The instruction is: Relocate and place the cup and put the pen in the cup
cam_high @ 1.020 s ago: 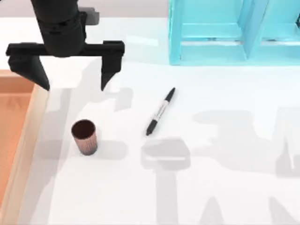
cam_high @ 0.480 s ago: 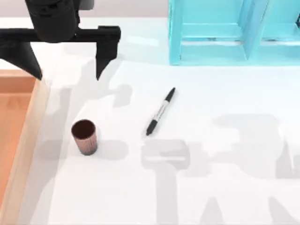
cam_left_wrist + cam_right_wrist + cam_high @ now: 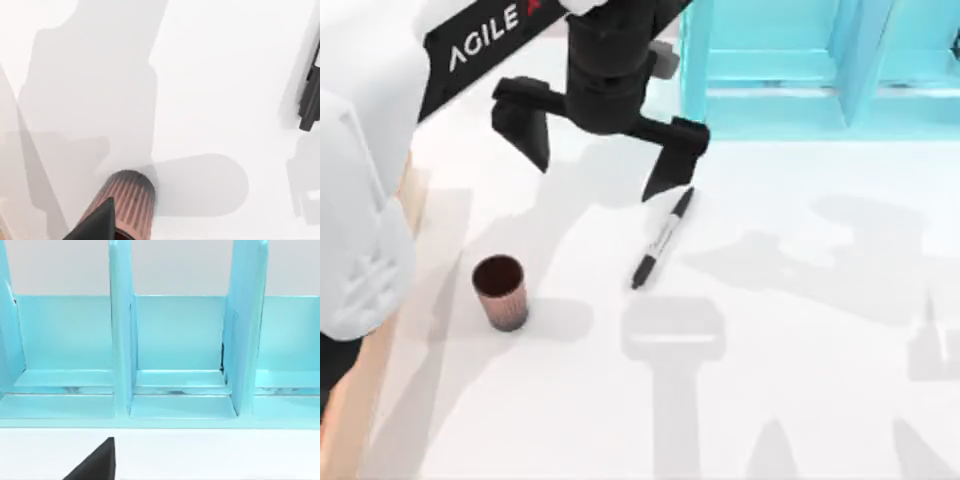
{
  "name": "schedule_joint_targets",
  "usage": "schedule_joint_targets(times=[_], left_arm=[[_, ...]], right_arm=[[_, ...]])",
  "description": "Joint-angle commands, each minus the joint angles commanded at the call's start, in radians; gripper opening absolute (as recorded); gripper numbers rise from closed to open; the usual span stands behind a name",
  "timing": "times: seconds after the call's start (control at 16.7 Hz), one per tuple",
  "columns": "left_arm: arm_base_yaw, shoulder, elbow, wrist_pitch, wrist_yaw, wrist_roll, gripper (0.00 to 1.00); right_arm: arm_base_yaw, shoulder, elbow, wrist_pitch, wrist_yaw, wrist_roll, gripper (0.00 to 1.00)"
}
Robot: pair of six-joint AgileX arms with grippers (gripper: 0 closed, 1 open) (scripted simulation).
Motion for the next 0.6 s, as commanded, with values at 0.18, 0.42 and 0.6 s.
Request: schedule_joint_targets(times=[0.18, 0.42, 0.6], left_arm=[[-0.085, 0.149, 0.088, 0.075, -0.056, 0.043, 1.0], [-0.128, 0.21, 0.13, 0.114, -0.084, 0.065, 1.0], [-0.124, 0.21, 0.127, 0.112, -0.081, 0.063, 1.0]], right_arm=[[0.0, 0.0, 0.0, 0.0, 0.0, 0.0, 1.0], [0.0, 0.0, 0.0, 0.0, 0.0, 0.0, 1.0], [0.0, 0.0, 0.0, 0.0, 0.0, 0.0, 1.0]])
